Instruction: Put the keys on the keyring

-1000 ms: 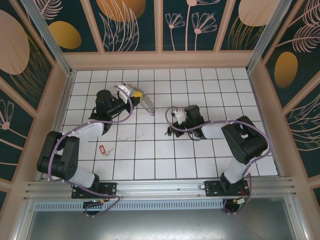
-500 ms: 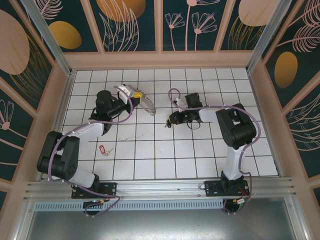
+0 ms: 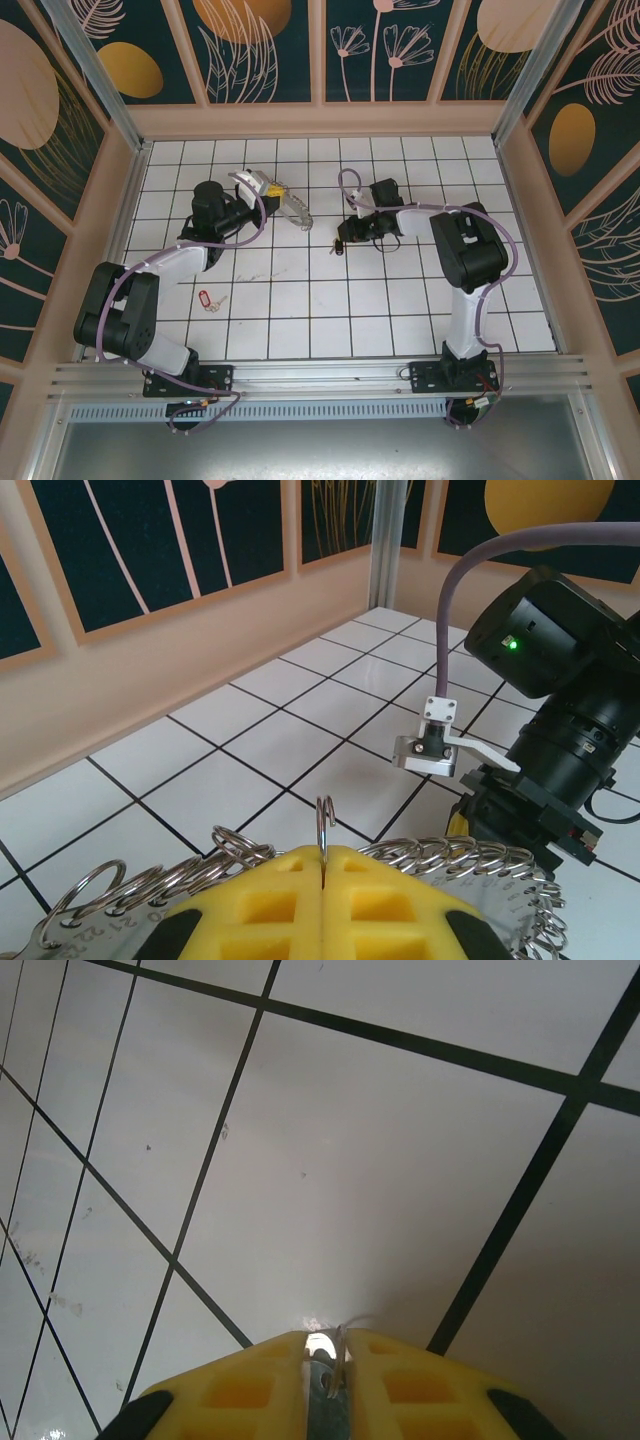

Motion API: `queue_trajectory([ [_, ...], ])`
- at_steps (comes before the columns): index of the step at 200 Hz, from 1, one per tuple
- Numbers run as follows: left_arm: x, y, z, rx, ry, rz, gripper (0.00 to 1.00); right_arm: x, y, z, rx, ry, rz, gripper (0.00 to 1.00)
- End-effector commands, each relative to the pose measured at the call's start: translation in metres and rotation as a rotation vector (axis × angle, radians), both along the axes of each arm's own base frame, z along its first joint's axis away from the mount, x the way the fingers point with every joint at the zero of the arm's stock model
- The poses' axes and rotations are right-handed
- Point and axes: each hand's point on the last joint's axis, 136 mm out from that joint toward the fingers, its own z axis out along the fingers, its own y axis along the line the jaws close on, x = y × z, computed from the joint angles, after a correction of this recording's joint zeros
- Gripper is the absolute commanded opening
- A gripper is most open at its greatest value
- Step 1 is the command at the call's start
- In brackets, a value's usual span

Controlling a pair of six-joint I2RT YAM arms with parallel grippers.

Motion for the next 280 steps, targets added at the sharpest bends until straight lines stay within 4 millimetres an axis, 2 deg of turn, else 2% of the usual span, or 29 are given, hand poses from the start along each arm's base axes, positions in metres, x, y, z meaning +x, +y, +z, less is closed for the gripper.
queue_trajectory([
  [1,-0.001,0.003,0.016,-0.004,-0.061,-0.005,0.00,-0.003,0.000,-0.005,-0.004,0.053,0.000,0.16],
  [39,-0.002,0.002,0.016,-0.001,-0.063,-0.006,0.00,-0.006,-0.004,-0.005,-0.025,0.053,0.001,0.16],
  [83,-0.002,0.002,0.017,-0.004,-0.063,-0.009,0.00,-0.003,-0.004,-0.004,-0.020,0.032,-0.009,0.09],
  [155,-0.004,0.002,0.016,-0.002,-0.055,-0.010,0.00,0.004,-0.002,-0.006,-0.015,0.032,-0.028,0.17],
  [231,-0.004,0.002,0.015,-0.001,-0.053,-0.012,0.00,0.005,-0.002,-0.005,-0.011,0.026,-0.035,0.05],
  [254,-0.007,0.001,0.015,0.003,-0.055,-0.024,0.00,0.006,0.001,0.008,0.020,-0.019,-0.021,0.01],
  [280,-0.017,-0.003,0.014,0.002,-0.058,-0.080,0.00,0.001,0.004,0.045,0.086,-0.180,0.022,0.00],
])
